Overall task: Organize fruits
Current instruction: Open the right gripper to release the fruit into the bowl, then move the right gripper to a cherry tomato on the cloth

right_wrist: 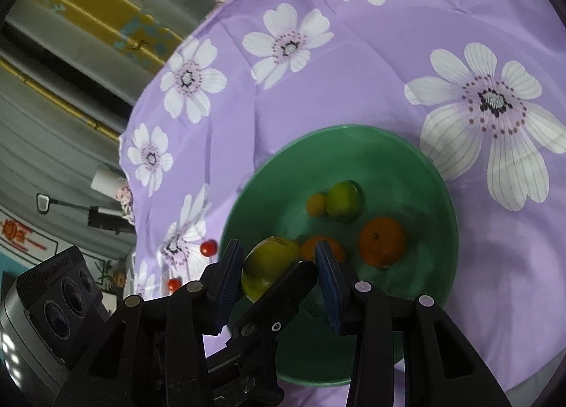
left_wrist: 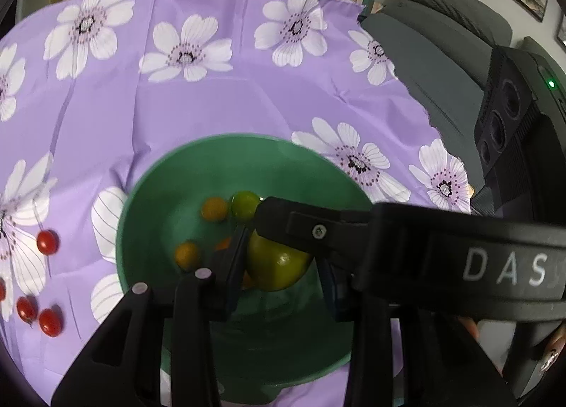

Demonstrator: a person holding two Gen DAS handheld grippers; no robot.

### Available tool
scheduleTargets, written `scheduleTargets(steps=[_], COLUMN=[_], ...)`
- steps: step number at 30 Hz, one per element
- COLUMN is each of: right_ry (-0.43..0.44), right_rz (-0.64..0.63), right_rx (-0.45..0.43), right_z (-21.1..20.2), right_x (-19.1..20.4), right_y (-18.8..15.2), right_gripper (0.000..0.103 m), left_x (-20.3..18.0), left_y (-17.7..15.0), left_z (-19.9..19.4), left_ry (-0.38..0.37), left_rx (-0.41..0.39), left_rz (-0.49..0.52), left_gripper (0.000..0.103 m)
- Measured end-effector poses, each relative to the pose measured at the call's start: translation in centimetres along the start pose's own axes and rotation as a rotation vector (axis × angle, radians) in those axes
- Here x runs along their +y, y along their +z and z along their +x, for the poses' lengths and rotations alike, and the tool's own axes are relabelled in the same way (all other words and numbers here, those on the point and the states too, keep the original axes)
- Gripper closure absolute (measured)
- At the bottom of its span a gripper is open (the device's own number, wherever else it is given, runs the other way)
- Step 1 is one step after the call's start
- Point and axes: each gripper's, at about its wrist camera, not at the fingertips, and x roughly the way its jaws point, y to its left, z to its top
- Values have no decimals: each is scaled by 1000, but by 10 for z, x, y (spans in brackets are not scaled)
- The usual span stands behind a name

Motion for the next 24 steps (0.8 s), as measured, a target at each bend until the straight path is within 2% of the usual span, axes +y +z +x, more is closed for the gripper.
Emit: scheduleTargets(steps=[4, 7, 10, 12, 16, 19, 24], right_ry=[-43, -77, -87, -80, -66, -20, 55], right_rz=[13, 20, 26, 21, -11, -60, -138], right_rx=[27, 33, 1, -33, -95, -120, -119], right_z=[9, 12, 6, 0, -11, -15, -7], right_x=[-5, -6, -6, -3, 10, 27, 62], right_y=[1, 2, 3, 3, 1, -3, -10], right_gripper=[61, 61, 60, 55, 53, 53, 53], left_x=[4, 3, 3, 6, 20, 43, 91], left_y=[-2, -4, -4, -5, -6, -9, -14], left_z=[9, 8, -2, -12, -41, -68, -98], left_ry=[-10, 7, 21, 23, 46, 131, 308], left_rx=[38, 36, 17, -5, -58, -105, -112], left_rz=[-15, -2, 8, 3, -25, -58, -145], left_gripper=[67, 65, 58, 51, 47, 42, 41])
